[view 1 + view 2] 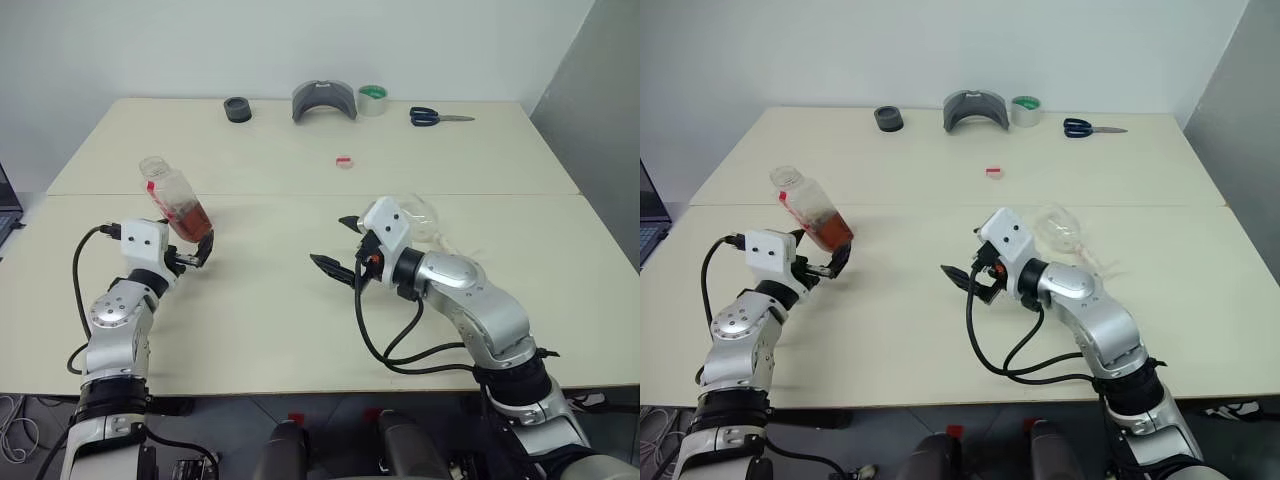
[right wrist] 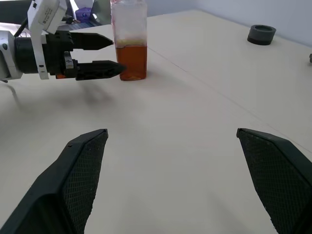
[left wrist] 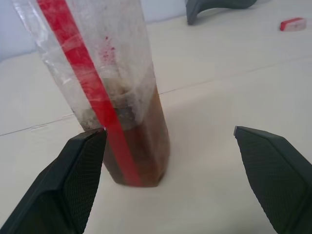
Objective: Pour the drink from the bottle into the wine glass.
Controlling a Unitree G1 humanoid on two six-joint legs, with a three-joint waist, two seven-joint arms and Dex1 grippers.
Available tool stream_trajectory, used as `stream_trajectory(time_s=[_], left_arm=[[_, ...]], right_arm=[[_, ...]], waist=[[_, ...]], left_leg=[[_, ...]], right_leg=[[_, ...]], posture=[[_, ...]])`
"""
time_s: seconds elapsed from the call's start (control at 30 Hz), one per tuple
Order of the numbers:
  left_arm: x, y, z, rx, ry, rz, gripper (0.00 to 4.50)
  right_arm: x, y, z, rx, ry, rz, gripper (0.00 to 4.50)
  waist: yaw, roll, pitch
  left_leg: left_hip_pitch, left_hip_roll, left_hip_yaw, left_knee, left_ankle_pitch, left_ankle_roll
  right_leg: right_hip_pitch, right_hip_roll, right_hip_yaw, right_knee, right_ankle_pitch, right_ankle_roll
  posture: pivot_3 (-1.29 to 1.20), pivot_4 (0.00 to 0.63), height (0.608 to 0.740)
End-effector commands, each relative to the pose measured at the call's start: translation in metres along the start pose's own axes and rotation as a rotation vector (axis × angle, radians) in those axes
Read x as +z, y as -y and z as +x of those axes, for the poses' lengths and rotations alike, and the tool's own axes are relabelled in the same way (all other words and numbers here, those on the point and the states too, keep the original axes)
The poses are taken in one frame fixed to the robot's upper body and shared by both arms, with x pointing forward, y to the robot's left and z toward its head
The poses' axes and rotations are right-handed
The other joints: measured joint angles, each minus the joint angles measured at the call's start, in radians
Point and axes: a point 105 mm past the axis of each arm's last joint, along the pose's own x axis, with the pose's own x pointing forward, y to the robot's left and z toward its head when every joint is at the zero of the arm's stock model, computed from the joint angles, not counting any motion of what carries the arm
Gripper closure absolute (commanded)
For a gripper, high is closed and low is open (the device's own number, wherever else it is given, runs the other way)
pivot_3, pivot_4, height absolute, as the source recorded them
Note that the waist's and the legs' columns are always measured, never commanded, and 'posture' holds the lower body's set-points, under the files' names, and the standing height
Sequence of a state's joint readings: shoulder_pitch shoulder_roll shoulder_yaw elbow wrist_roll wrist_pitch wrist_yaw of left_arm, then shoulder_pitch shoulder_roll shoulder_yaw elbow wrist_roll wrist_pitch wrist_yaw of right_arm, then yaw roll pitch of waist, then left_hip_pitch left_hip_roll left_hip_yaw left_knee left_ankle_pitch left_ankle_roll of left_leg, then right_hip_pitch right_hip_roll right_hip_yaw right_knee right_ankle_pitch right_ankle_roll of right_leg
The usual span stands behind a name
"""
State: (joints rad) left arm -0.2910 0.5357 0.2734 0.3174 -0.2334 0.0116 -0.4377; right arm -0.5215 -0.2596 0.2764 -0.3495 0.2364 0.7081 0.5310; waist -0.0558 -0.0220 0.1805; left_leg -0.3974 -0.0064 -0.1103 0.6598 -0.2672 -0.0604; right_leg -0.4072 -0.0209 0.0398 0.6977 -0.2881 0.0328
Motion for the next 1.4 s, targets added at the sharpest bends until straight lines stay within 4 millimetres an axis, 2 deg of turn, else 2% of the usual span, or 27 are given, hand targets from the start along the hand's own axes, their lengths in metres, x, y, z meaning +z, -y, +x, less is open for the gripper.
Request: stream_trajectory(time_s=[0.03, 0.13, 0.3, 0.63, 0.87, 1.1, 1.27, 1.4], left_arm=[[0.014, -0.001, -0.003, 0.006, 0.051, -0.003, 0.02], [0.014, 0.004, -0.005, -0.005, 0.055, -0.005, 0.02], [0.017, 0.026, -0.01, -0.095, 0.067, 0.023, 0.02], [0.031, 0.089, -0.011, -0.406, 0.097, 0.063, 0.02], [0.052, 0.134, -0.01, -0.663, 0.124, 0.1, 0.02], [0.068, 0.164, -0.011, -0.856, 0.167, 0.143, 0.02], [0.062, 0.173, -0.01, -0.934, 0.171, 0.166, 0.02], [0.058, 0.181, -0.01, -0.998, 0.189, 0.199, 0.02]], right_arm=[[0.012, -0.007, -0.004, 0.025, 0.049, -0.029, 0.0], [0.011, -0.007, -0.005, 0.024, 0.048, -0.028, 0.0], [0.009, -0.001, -0.012, -0.007, 0.043, -0.014, 0.0], [0.001, 0.028, -0.033, -0.179, 0.012, 0.016, 0.0], [-0.012, 0.057, -0.059, -0.328, -0.133, 0.099, 0.0], [-0.001, 0.085, -0.082, -0.408, -0.176, 0.123, 0.0], [-0.006, 0.104, -0.089, -0.429, -0.248, 0.169, 0.0], [-0.015, 0.133, -0.098, -0.45, -0.362, 0.275, 0.0]], waist=[[0.001, 0.0, 0.0], [0.001, 0.0, 0.0], [0.001, 0.0, 0.0], [0.004, 0.0, 0.0], [0.009, 0.0, 0.0], [0.005, 0.001, 0.001], [0.005, 0.001, 0.0], [0.005, 0.001, 0.001]], left_leg=[[0.0, 0.0, 0.0, 0.0, 0.0, 0.0], [0.0, 0.0, 0.0, 0.0, 0.0, 0.0], [0.0, 0.0, 0.0, 0.0, 0.0, 0.0], [0.0, 0.0, 0.001, 0.0, 0.0, 0.0], [0.0, -0.001, 0.001, 0.0, 0.0, 0.0], [0.0, -0.001, 0.002, 0.0, 0.0, 0.0], [0.0, -0.001, 0.003, 0.0, 0.0, 0.0], [0.0, -0.001, 0.003, 0.0, 0.0, 0.0]], right_leg=[[0.0, 0.0, 0.0, 0.0, 0.0, 0.0], [0.0, 0.0, 0.0, 0.0, 0.0, 0.0], [0.0, 0.0, 0.0, 0.0, 0.0, 0.0], [0.001, 0.001, 0.0, 0.0, 0.0, 0.0], [0.001, 0.001, 0.0, -0.001, 0.0, 0.0], [0.001, 0.002, 0.0, -0.001, 0.0, 0.0], [0.001, 0.002, 0.001, -0.001, 0.0, 0.0], [0.001, 0.002, 0.001, -0.001, 0.0, 0.0]], posture=[[0.0, 0.15, 0.74], [0.0, 0.15, 0.74], [0.0, 0.15, 0.74], [0.0, 0.15, 0.74], [0.0, 0.15, 0.74], [0.0, 0.15, 0.74], [0.0, 0.15, 0.74], [0.0, 0.15, 0.74]])
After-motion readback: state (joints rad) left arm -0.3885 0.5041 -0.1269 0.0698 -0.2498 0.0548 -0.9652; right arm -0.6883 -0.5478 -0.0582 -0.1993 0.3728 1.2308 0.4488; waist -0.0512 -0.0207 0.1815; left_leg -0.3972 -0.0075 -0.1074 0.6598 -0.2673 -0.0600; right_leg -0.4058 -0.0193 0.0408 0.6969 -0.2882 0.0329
